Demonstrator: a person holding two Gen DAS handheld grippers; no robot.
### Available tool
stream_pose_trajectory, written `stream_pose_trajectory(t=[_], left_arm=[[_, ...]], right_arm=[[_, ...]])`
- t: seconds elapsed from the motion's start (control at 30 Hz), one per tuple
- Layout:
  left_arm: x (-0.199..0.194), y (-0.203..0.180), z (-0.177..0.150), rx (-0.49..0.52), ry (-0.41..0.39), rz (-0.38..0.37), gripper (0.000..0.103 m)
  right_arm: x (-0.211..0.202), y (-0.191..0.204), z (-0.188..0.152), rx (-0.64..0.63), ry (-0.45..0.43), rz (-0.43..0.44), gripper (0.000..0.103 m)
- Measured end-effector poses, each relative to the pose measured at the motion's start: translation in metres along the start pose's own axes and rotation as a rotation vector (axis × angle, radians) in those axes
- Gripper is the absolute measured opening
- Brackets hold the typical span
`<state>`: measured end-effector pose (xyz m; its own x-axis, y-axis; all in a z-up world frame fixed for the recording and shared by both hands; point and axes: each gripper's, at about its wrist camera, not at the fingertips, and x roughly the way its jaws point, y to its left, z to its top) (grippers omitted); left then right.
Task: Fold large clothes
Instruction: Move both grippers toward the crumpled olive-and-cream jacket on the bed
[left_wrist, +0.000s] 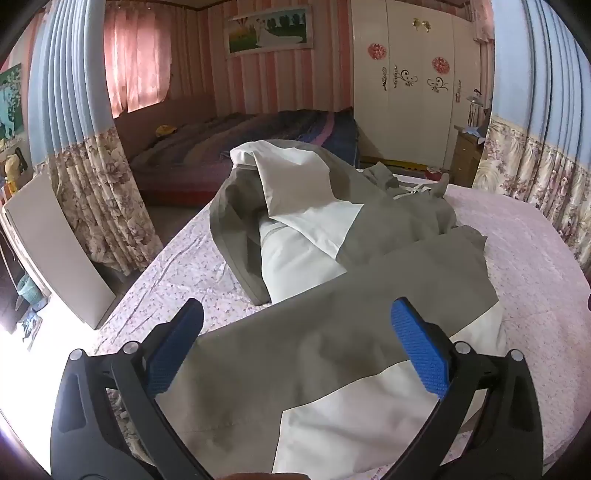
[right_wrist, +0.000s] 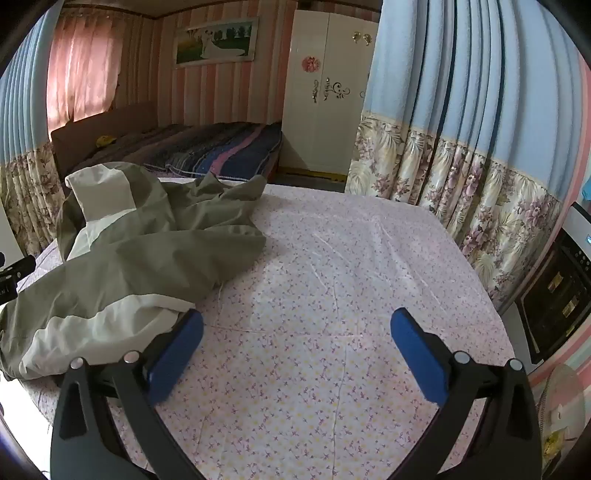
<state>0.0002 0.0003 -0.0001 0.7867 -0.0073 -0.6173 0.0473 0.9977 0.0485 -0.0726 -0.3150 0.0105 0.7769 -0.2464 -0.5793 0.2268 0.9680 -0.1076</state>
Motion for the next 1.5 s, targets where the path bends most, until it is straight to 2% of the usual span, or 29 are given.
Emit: stream_pose_trajectory(t=[0.4, 0.6, 0.7, 0.87, 1.1, 1.23, 1.43, 1.5], left_arm=[[0.007, -0.007, -0.008, 0.017, 0.01, -0.015, 0.1], [0.0, -0.005, -0.005, 0.039, -0.009, -0.031, 0.1], [0.0, -0.001, -0.006, 0.025, -0.004, -0.064, 0.1], [0.0, 0.002, -0.006, 0.036, -0.013, -0.036, 0.1], [0.006, 0.011, -0.006, -0.004, 0.014, -0.068, 0.1], [0.005, 0.005, -0.008, 0.035, 0.002, -0.034, 0.1], [0.0, -0.003, -0.008, 0.018, 0.024, -0.049, 0.1], [-0.006, -0.01, -0.007, 0.028, -0.007, 0.02, 0.1]], right_arm=[[0.005, -0.005, 0.0, 0.008, 0.012, -0.002, 0.101], [0.001, -0.005, 0.001, 0.015, 0.001, 0.001, 0.101], [0.0, -0.005, 0.0, 0.025, -0.003, 0.002, 0.101], [-0.001, -0.005, -0.001, 0.033, -0.003, 0.013, 0.101], [-0.002, -0.004, -0.003, 0.032, 0.004, 0.027, 0.101], [-0.004, -0.008, -0.005, 0.042, 0.011, 0.042, 0.101], [-0.005, -0.02, -0.005, 0.064, -0.008, 0.08, 0.101], [-0.003, -0.027, -0.006, 0.077, -0.01, 0.096, 0.101]])
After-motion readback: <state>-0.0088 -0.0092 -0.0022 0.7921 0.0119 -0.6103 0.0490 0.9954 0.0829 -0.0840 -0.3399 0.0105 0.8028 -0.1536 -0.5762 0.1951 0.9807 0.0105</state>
